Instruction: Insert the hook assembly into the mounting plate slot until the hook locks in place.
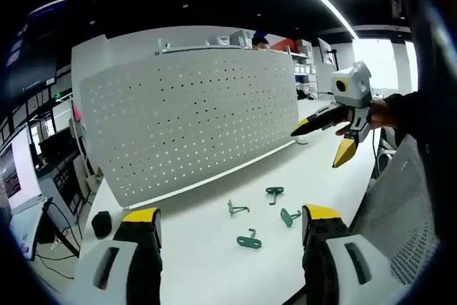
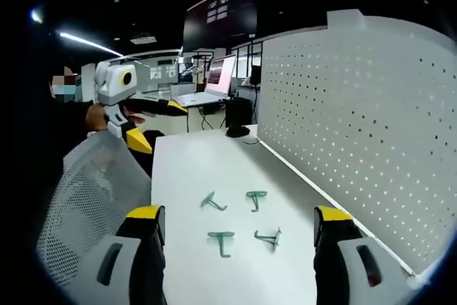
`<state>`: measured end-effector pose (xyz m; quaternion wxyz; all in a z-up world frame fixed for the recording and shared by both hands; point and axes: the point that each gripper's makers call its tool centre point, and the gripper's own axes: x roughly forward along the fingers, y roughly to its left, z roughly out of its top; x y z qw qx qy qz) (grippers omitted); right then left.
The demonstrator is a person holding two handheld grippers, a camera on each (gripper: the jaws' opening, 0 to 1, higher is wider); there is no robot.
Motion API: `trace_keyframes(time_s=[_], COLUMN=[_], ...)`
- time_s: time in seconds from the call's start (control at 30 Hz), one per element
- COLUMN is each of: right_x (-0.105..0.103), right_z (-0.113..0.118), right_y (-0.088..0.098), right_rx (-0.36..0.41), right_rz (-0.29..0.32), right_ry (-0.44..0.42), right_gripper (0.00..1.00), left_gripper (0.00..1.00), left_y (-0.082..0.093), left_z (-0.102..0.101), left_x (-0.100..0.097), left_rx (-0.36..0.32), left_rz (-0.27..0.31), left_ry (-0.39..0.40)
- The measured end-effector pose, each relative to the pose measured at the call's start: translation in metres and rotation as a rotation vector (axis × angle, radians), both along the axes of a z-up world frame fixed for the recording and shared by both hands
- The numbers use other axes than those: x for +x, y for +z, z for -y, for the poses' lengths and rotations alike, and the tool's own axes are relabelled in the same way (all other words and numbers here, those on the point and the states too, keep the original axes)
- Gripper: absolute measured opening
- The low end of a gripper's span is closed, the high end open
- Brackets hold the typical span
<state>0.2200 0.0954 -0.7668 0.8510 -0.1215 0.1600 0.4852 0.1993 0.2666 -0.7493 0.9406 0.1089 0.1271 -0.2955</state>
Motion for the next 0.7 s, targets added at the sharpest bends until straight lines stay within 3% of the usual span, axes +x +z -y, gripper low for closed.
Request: trace_keyframes(time_s=[0.7], right_x=[-0.0038], right_z=[0.004], right_y=[0.0034], right_rx=[-0.025], right_rz=[0.002], right_ry=[-0.043], right_gripper=[0.82], left_gripper=[0.81], left_y=[0.0061], left_z=[0.0028], left_x=[-0.0029], left_rx=[-0.018], left_rz=[0.025], left_ry=[-0.033])
